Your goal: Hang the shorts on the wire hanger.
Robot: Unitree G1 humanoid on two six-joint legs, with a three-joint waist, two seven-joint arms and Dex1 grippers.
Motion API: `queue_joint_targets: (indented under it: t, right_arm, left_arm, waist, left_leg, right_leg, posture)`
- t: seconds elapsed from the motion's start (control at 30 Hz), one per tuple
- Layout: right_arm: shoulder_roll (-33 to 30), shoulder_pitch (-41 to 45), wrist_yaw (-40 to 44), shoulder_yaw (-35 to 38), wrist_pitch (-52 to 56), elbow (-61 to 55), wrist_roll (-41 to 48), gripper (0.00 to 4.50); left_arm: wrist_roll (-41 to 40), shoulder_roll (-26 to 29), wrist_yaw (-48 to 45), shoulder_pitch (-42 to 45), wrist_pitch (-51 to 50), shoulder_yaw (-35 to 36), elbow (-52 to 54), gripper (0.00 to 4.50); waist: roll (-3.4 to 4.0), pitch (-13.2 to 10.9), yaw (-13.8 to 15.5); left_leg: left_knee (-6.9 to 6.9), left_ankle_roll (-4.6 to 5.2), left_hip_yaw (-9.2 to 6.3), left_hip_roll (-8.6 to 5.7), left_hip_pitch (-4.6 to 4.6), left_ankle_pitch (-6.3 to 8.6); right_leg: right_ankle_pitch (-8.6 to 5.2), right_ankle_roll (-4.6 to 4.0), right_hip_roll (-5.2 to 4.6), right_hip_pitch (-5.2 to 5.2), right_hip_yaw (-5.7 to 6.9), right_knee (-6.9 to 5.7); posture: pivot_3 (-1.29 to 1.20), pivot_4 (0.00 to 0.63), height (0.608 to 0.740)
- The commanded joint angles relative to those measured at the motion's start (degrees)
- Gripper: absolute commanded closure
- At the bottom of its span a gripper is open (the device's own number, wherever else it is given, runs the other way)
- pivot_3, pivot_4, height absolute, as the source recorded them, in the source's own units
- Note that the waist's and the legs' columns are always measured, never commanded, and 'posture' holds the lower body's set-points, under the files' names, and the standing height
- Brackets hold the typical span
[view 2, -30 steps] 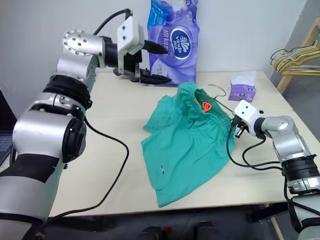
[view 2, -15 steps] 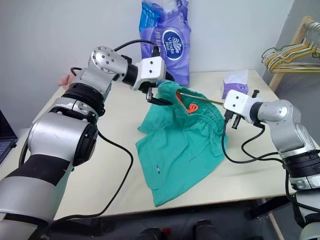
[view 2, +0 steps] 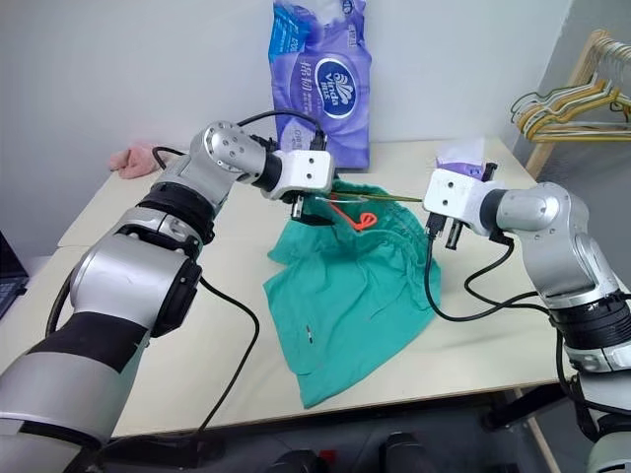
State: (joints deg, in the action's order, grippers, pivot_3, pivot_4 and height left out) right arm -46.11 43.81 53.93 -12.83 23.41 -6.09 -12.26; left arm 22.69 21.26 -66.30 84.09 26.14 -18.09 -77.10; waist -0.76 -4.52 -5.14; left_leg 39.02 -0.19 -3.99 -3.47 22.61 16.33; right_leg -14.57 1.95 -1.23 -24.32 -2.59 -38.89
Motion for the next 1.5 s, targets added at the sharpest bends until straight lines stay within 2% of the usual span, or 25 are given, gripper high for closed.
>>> queue_joint_targets:
  t: [0.03,0.37,0.6,0.63,0.7,0.77,0.93,1.03,1.07,1.17,1.3,1.43,1.5]
  right_arm:
    - [0.6,2.9,0.1,1.0,0.4,-3.1,0.5,4.5]
    - [0.9,2.7,0.3,0.7,0.8,-4.0,0.1,4.5]
    - [0.8,2.0,1.6,1.3,1.1,-4.3,1.8,4.5]
    - [0.8,1.8,2.2,1.7,1.6,-4.5,2.6,4.11]
    - [0.4,1.5,3.1,1.7,2.1,-4.9,3.0,3.73]
    - [-0.2,1.4,3.1,1.6,1.9,-5.1,2.8,3.1]
    - [-1.7,0.7,3.5,2.8,4.2,-7.0,3.3,1.3]
    - [-3.9,-1.7,4.6,7.1,13.3,-13.0,6.3,0.21]
    - [-4.1,-2.0,4.5,8.2,16.3,-14.5,7.4,0.07]
    - [-4.9,-1.9,4.2,9.9,22.6,-17.9,9.7,0.07]
    - [-2.7,0.9,2.5,16.9,41.5,-22.5,16.9,0.07]
    - [0.0,-4.5,-1.1,18.7,49.4,-26.3,20.7,0.07]
    - [4.7,-9.6,-4.3,18.3,50.9,-27.2,22.2,0.07]
  left_arm:
    - [-0.2,-0.5,0.6,0.3,0.7,0.6,0.4,1.31]
    - [-1.6,-1.1,0.6,1.0,-0.1,2.4,0.4,4.44]
    - [-1.3,-1.3,1.1,0.1,-0.6,2.5,0.6,4.49]
    - [-1.3,-1.3,1.2,-0.1,-0.6,2.5,0.6,4.5]
    - [-1.2,-1.2,1.7,-0.3,-0.6,2.5,0.6,4.5]
    - [-1.2,-1.1,1.6,-0.5,-0.5,2.6,0.6,4.5]
    - [-0.9,-0.7,2.4,-0.9,-0.8,2.5,0.6,4.5]
    - [-0.3,1.1,3.1,-2.2,-1.2,2.1,0.5,4.5]
    - [-0.2,1.5,3.1,-2.6,-1.2,2.0,0.5,4.5]
    - [0.0,2.6,2.9,-3.5,-1.2,1.8,0.6,4.5]
    - [-0.3,4.5,3.4,-6.1,-0.8,2.1,0.8,4.5]
    - [-2.6,4.6,3.4,-6.8,-1.4,4.1,1.1,4.5]
    - [-4.6,4.4,2.6,-6.8,-2.0,6.0,1.5,4.5]
  waist:
    - [0.0,0.0,0.0]
    - [0.01,0.0,0.0]
    - [0.02,0.0,-0.1]
    - [0.02,0.0,-0.1]
    - [0.02,0.0,0.0]
    - [0.01,0.0,-0.1]
    - [0.04,0.0,-0.1]
    - [0.04,0.0,-0.1]
    - [0.04,0.0,-0.1]
    - [0.04,0.0,-0.2]
    - [0.04,0.0,-0.5]
    - [-0.03,0.1,-0.7]
    - [-0.25,0.3,-0.7]
  left_leg:
    - [0.0,0.0,0.0,0.0,0.0,0.0]
    - [0.01,0.0,0.01,-0.01,0.0,0.0]
    - [0.02,0.0,0.01,-0.01,0.01,0.0]
    - [0.02,0.0,0.01,-0.01,0.01,0.0]
    - [0.02,0.0,0.01,-0.01,0.01,0.0]
    - [0.03,0.0,0.0,-0.01,0.02,0.0]
    - [0.04,0.01,0.01,-0.01,0.01,0.0]
    - [0.04,0.02,0.0,-0.01,0.03,0.01]
    - [0.04,0.02,0.0,-0.01,0.03,0.01]
    - [0.04,0.08,-0.01,0.0,0.02,0.04]
    - [0.05,0.08,-0.07,0.0,0.05,0.05]
    - [0.06,0.08,-0.2,0.01,0.12,0.05]
    - [0.13,0.08,-0.27,0.0,0.19,0.05]
  right_leg:
    - [0.0,0.0,0.0,0.0,0.0,0.0]
    - [0.0,0.0,-0.01,-0.01,0.02,-0.03]
    - [0.0,0.0,-0.01,-0.02,0.02,-0.05]
    - [0.0,0.0,-0.01,-0.02,0.02,-0.04]
    - [0.0,0.0,-0.01,-0.02,0.02,-0.05]
    - [0.0,-0.01,-0.02,-0.02,0.03,-0.05]
    - [0.0,-0.01,-0.02,-0.03,0.02,-0.07]
    - [0.0,-0.01,-0.03,-0.02,0.01,-0.07]
    - [0.0,-0.01,-0.03,-0.03,0.0,-0.07]
    - [0.0,-0.01,-0.02,-0.03,-0.01,-0.11]
    - [0.0,-0.01,-0.04,-0.03,-0.07,-0.09]
    - [0.01,-0.01,-0.04,-0.03,-0.06,-0.08]
    - [0.01,-0.01,-0.05,-0.03,0.01,-0.08]
  posture:
    - [-0.17,0.007,0.74]
    - [-0.17,0.01,0.74]
    - [-0.17,0.012,0.74]
    - [-0.17,0.012,0.74]
    - [-0.17,0.014,0.74]
    - [-0.17,0.013,0.74]
    - [-0.17,0.019,0.74]
    - [-0.17,0.026,0.74]
    - [-0.17,0.026,0.74]
    - [-0.18,0.032,0.74]
    - [-0.19,0.035,0.74]
    - [-0.2,0.035,0.74]
    - [-0.19,0.033,0.74]
